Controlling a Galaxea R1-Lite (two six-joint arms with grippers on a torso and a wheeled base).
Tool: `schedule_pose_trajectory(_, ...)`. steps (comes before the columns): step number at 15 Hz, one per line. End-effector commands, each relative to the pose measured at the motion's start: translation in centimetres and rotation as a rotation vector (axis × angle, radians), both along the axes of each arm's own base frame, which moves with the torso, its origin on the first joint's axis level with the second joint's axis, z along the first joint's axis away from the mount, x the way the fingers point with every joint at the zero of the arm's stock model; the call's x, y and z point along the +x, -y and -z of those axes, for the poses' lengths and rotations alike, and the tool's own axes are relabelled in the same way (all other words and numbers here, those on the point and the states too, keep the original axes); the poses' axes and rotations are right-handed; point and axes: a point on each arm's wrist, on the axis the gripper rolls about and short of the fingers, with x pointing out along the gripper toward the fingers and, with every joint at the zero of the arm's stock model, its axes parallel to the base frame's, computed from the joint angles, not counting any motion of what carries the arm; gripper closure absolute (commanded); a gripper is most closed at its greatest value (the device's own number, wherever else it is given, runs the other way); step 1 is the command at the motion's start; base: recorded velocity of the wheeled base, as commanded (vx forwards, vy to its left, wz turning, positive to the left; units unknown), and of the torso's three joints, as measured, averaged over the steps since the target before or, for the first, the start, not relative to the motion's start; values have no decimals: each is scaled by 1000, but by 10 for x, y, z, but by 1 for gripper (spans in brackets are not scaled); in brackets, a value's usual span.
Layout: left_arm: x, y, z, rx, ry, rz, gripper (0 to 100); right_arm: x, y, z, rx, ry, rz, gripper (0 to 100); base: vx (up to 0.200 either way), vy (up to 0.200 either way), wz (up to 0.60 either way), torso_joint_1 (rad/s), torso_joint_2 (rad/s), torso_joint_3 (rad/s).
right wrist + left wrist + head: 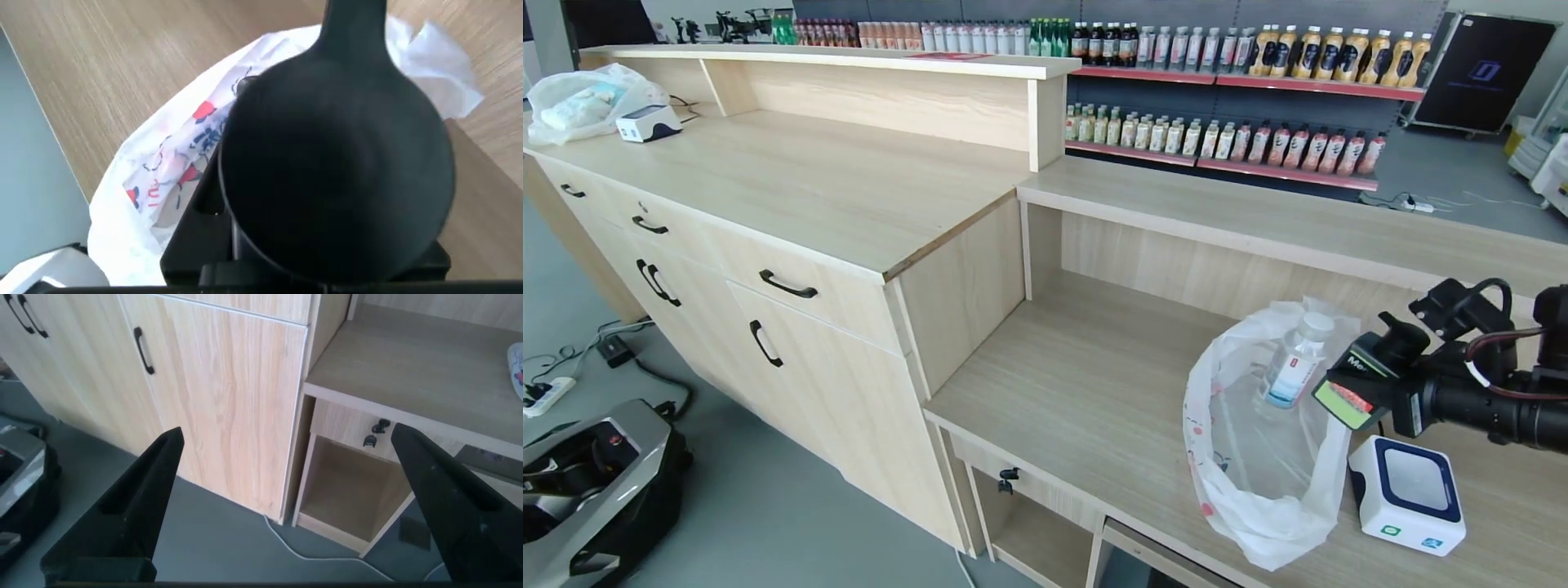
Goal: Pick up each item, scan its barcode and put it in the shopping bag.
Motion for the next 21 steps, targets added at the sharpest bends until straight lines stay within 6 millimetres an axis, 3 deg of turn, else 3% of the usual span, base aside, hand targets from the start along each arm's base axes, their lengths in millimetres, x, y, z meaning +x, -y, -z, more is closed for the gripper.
schedule_pose_trajectory(1, 0, 0, 0, 0, -1, 1, 0, 13, 1, 36, -30, -114, -25, 100, 0, 0, 0, 0, 0, 0)
schedule_pose_trajectory(7, 0, 0, 0, 0, -1, 1, 0, 30, -1, 62, -35, -128, -44, 100, 0, 0, 0, 0, 0, 0)
schedule_pose_trajectory(13, 0, 0, 0, 0, -1, 1, 0, 57, -23, 80, -21, -17, -105, 100, 0, 0, 0, 0, 0, 0)
schedule_pose_trajectory(21, 0, 0, 0, 0, -1, 1, 0, 74, -27, 107, -13, 14, -114, 100, 0, 0, 0, 0, 0, 0)
